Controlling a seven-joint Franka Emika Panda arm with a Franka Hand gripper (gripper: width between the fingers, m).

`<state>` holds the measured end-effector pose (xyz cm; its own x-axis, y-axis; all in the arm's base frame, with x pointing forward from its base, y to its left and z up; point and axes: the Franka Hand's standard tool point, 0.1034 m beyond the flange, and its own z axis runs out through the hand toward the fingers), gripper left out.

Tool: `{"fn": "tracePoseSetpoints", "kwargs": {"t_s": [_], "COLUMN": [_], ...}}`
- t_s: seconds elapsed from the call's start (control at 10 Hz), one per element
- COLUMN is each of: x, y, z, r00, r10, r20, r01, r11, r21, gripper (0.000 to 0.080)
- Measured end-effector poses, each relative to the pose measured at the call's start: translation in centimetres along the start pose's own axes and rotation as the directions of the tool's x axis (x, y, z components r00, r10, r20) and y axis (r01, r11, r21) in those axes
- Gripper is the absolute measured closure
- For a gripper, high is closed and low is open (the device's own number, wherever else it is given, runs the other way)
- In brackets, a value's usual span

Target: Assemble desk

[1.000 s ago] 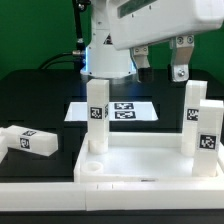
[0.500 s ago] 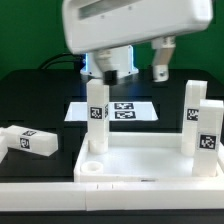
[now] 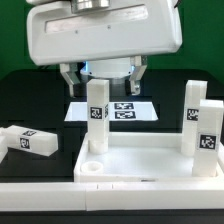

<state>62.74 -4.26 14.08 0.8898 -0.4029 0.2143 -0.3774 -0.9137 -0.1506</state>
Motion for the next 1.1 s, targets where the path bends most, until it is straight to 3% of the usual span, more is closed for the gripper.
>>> {"fn": "tracePoseSetpoints", "kwargs": {"t_s": [0.1,0.3,0.4,0.5,0.9,1.0,1.1], "x": [0.0,-1.0,-1.8,-1.2,-1.2,-1.2,-1.3], "y": [0.2,3.6,5.5,6.8,7.8,8.3,9.6], "z": [0.0,1.0,1.3,1.2,1.3,1.3,1.4], "r00": [0.997,0.967,0.949,0.934,0.848,0.787,0.715], "r10": [-0.08,-0.252,-0.292,-0.328,-0.507,-0.597,-0.682], "r20": [0.001,0.048,0.122,0.144,0.154,0.155,0.156], "r01": [0.08,0.253,0.292,0.326,0.507,0.598,0.681], "r11": [0.997,0.967,0.956,0.945,0.861,0.8,0.729], "r21": [-0.006,-0.011,0.019,0.032,0.04,0.051,0.068], "gripper": [0.0151,0.0151,0.0151,0.0151,0.0151,0.0151,0.0151]}}
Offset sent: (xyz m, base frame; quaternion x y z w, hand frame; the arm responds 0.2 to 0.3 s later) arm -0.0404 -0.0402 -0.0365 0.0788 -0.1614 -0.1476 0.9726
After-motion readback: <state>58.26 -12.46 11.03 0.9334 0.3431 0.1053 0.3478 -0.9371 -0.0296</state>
